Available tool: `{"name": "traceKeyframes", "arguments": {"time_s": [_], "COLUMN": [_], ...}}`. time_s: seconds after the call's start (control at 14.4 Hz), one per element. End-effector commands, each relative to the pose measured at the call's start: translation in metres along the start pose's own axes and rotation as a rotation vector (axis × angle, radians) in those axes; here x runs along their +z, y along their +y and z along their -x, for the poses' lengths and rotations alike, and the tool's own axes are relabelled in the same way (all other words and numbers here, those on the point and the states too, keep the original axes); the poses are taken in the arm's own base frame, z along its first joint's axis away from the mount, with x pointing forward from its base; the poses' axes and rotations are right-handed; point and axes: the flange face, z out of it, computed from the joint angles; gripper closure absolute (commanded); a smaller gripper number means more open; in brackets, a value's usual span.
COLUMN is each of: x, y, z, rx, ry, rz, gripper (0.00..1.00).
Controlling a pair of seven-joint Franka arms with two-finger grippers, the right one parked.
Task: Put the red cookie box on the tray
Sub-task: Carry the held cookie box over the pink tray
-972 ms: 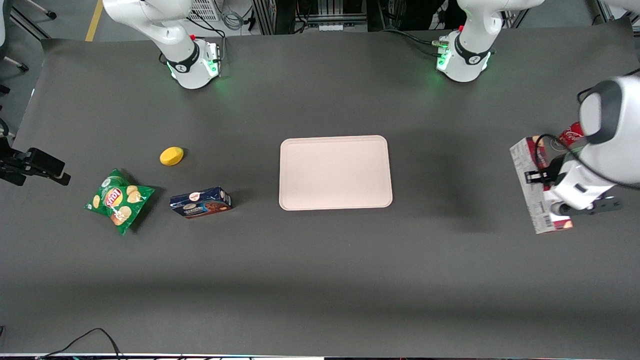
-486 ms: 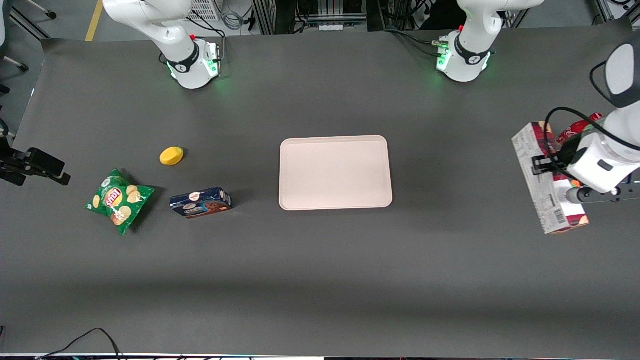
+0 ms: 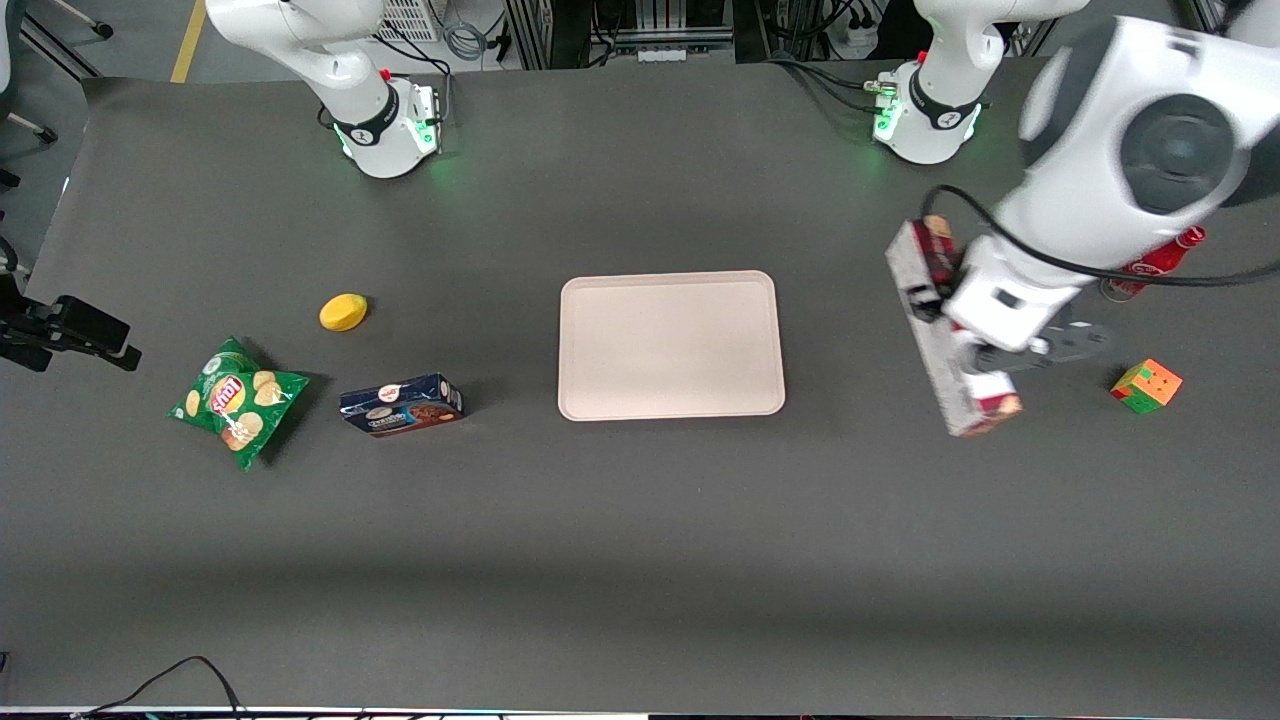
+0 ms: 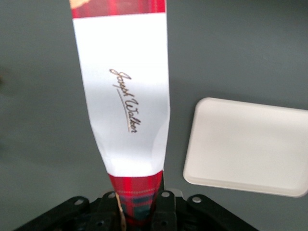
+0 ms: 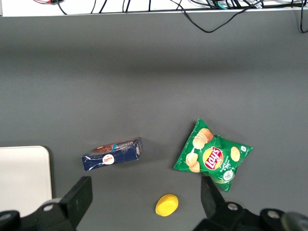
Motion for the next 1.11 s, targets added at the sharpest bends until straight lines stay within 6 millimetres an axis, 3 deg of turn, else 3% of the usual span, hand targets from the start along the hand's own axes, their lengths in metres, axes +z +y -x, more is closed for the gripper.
{"name": "traceKeyframes", "arguments": {"time_s": [0.0, 0.28, 0.49, 0.62, 0.76, 1.04], "x": [0.019, 0.092, 0.146, 0.192, 0.232, 0.271], "y": [0.062, 0.127, 0.155, 0.163, 0.162, 0.162], "z": [0.043, 0.093, 0.109, 0.125, 0.128, 0.125], "rx": [0.038, 0.078, 0.031, 0.052, 0.105, 0.113], "ry": [0.05, 0.064, 0.013, 0.039, 0.068, 0.073], "rz": [0.024, 0.051, 0.041, 0.012, -0.001, -0.007], "gripper": [1.0, 1.0, 1.0, 1.0, 1.0, 1.0]}}
